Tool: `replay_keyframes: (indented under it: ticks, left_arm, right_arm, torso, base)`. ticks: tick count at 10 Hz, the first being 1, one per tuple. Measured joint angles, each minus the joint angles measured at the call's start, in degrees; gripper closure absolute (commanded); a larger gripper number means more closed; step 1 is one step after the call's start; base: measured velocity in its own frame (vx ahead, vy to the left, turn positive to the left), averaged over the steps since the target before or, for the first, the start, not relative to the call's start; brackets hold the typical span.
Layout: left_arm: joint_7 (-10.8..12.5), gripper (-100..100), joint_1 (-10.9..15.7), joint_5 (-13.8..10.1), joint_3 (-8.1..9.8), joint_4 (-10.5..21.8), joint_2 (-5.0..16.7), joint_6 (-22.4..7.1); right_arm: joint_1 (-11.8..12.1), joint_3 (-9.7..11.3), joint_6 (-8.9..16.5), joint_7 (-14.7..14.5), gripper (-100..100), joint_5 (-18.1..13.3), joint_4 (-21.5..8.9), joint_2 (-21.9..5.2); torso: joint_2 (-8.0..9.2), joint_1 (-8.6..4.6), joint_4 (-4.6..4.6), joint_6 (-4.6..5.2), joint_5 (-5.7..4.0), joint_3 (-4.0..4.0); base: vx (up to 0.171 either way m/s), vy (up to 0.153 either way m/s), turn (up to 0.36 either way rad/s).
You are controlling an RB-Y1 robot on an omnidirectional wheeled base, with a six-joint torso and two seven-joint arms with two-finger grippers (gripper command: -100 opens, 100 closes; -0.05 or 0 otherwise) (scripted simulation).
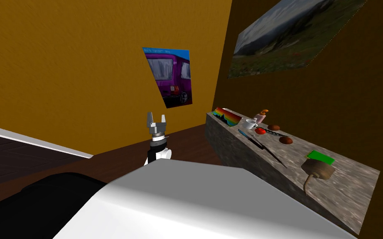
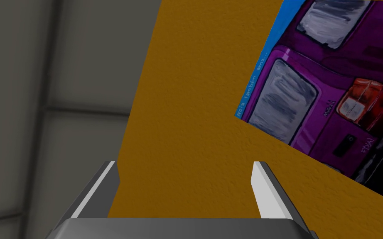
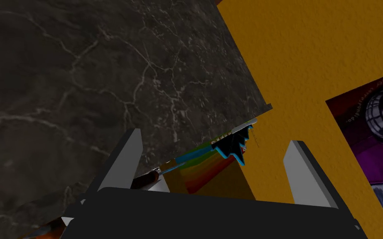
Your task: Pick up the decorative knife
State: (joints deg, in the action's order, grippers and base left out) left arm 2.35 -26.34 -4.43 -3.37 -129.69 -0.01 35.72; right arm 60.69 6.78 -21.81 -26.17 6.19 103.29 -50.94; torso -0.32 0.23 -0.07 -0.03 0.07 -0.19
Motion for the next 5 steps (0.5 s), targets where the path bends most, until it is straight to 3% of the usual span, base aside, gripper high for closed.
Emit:
replay_keyframes:
  ticks: [1,2,3,5]
  left_arm:
    - [0.00,0,0.00,0.00,0.00,0.00,0.00,0.00]
    - [0.00,0,0.00,0.00,0.00,0.00,0.00,0.00]
    - [0.00,0,-0.01,0.00,0.00,0.00,0.00,0.00]
    - [0.00,0,0.00,0.00,0.00,0.00,0.00,0.00]
  right_arm:
    - [0.65,0.82,-0.59,-0.61,-100,0.63,-2.32,-1.55]
    - [3.54,0.92,-0.83,-1.73,-100,1.70,-3.05,-3.40]
    - [4.45,1.18,-0.54,-2.36,-100,2.23,-3.43,-4.72]
    - [6.59,1.97,-0.14,-3.48,-100,3.46,-4.86,-7.56]
  torso:
    - [-0.09,-0.02,-0.01,-0.01,-0.01,-0.04]
    - [-0.21,0.07,-0.04,-0.02,0.02,-0.11]
    - [-0.16,0.04,-0.03,0.00,0.00,-0.09]
    - [-0.01,0.04,0.00,0.00,0.00,-0.01]
  base:
    - [0.146,0.086,0.186]
    - [0.112,0.066,0.038]
    - [0.097,0.072,0.089]
    - [0.046,0.048,0.015]
